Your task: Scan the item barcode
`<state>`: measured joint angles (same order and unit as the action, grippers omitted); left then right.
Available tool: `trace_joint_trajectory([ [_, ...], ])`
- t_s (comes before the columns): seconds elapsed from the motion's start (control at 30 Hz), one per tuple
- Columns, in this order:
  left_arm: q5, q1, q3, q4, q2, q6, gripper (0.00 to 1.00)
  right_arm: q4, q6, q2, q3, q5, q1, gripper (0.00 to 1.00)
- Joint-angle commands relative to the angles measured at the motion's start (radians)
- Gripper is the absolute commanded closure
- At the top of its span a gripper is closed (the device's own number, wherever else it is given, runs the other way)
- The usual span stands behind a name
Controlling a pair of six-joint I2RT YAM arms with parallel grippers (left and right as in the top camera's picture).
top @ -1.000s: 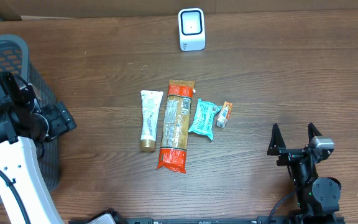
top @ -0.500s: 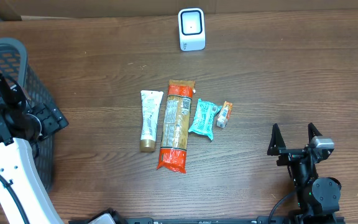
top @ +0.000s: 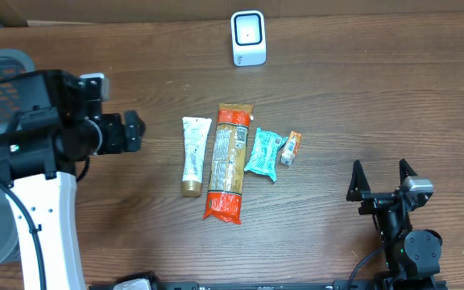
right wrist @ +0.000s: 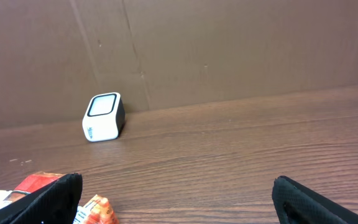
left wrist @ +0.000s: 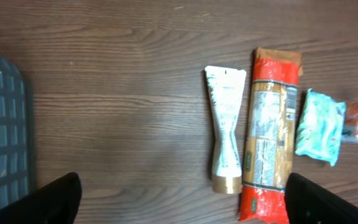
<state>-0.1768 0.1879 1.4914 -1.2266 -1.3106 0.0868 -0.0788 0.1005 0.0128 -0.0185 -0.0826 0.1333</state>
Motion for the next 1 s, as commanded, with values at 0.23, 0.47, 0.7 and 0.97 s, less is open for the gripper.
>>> trace_joint_trajectory([
  [0.23,0.107,-0.011,-0.064,-0.016,-0.106,0.021,0.0,0.005,-0.004,-0.01,0.011,-0.003,0.001,0.0],
  [0.47,0.107,-0.012,-0.064,-0.019,-0.19,0.022,0.0,0.005,-0.004,-0.01,0.011,-0.003,0.001,0.0],
  [0.7,0.106,-0.012,-0.064,-0.025,-0.224,0.021,0.0,0.005,-0.004,-0.01,0.011,-0.003,0.001,0.0],
  [0.97,0.106,-0.012,-0.064,-0.022,-0.224,0.022,0.0,0.005,-0.004,-0.01,0.011,-0.003,0.001,0.0],
])
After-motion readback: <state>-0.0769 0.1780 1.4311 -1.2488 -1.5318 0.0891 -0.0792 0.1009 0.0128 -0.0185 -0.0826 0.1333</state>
